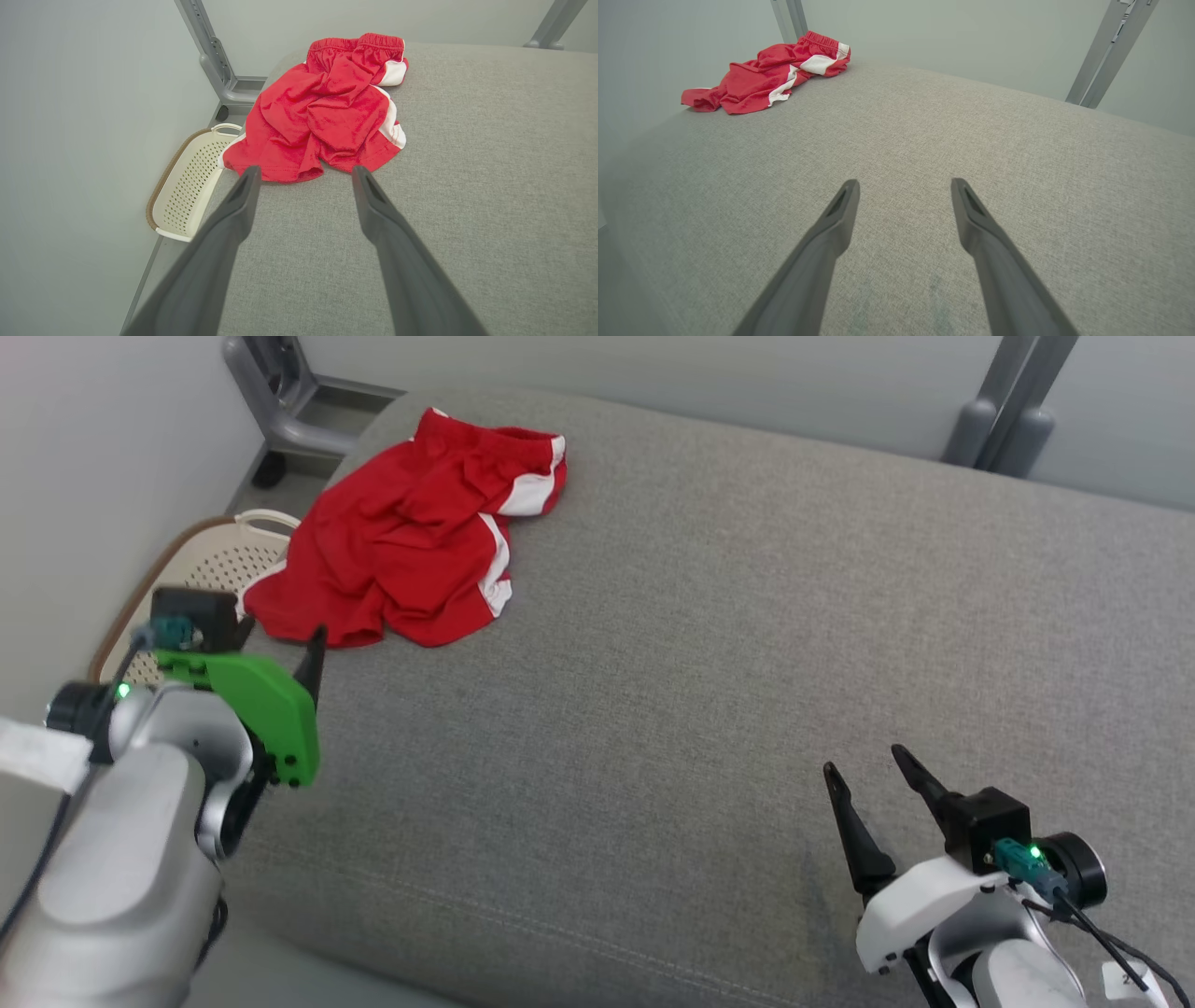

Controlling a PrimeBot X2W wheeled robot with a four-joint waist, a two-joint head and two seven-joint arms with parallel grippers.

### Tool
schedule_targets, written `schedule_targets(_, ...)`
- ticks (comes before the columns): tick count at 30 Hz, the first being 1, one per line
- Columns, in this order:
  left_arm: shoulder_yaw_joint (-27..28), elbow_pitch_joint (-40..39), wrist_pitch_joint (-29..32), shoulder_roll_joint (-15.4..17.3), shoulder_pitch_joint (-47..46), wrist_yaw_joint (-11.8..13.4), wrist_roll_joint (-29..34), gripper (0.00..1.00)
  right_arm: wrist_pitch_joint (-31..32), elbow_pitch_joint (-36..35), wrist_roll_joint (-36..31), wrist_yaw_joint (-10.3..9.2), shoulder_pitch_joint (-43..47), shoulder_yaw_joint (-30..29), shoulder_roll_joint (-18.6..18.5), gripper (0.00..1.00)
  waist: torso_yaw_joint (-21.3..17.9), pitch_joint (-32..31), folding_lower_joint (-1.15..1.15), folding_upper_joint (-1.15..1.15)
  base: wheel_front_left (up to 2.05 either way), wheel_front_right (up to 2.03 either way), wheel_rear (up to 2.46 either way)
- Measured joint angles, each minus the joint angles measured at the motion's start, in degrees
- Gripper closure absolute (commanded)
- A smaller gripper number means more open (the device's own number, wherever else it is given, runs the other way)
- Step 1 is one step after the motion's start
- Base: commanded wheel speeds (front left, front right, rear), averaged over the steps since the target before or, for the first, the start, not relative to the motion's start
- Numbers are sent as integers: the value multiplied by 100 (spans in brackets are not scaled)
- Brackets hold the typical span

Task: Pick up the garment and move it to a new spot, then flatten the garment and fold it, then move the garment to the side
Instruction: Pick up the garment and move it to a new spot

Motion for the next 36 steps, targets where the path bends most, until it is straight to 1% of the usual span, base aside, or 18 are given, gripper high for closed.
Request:
schedule_targets(3,-25,375,234,-24,-690,-113,11,0,169,-289,-149,0,-110,42,0,0,-92,283,0,0,0,0,0)
schedule_targets(9,-11,1178,713,-249,-1857,-110,-38,0,485,-832,-402,0,-213,131,1,0,-274,894,1,0,0,0,0)
schedule_targets(16,101,1880,940,-230,-2799,-102,-92,0,740,-1436,-587,0,-223,199,-54,0,-510,1612,1,0,0,0,0)
schedule_targets(22,78,2280,1013,-133,-3229,-137,-77,0,879,-1897,-631,0,-213,183,-155,0,-701,2205,1,0,0,0,0)
schedule_targets(26,54,2552,940,-123,-3383,-124,-42,0,940,-2085,-643,0,-82,146,-199,0,-804,2542,1,0,0,0,0)
schedule_targets(27,64,2625,923,-111,-3401,-83,-43,0,957,-2114,-644,0,-55,154,-207,0,-828,2614,1,0,0,0,0)
schedule_targets(29,65,2682,889,-89,-3420,-60,-43,0,960,-2162,-644,0,-40,160,-211,0,-852,2679,1,0,0,0,0)
schedule_targets(31,66,2789,779,-38,-3466,34,-16,0,960,-2228,-644,0,-38,179,-223,0,-902,2796,1,0,0,0,0)
schedule_targets(36,116,3008,632,-67,-3524,16,-78,0,958,-2348,-636,3,-9,204,-225,0,-1023,2975,0,0,0,0,0)
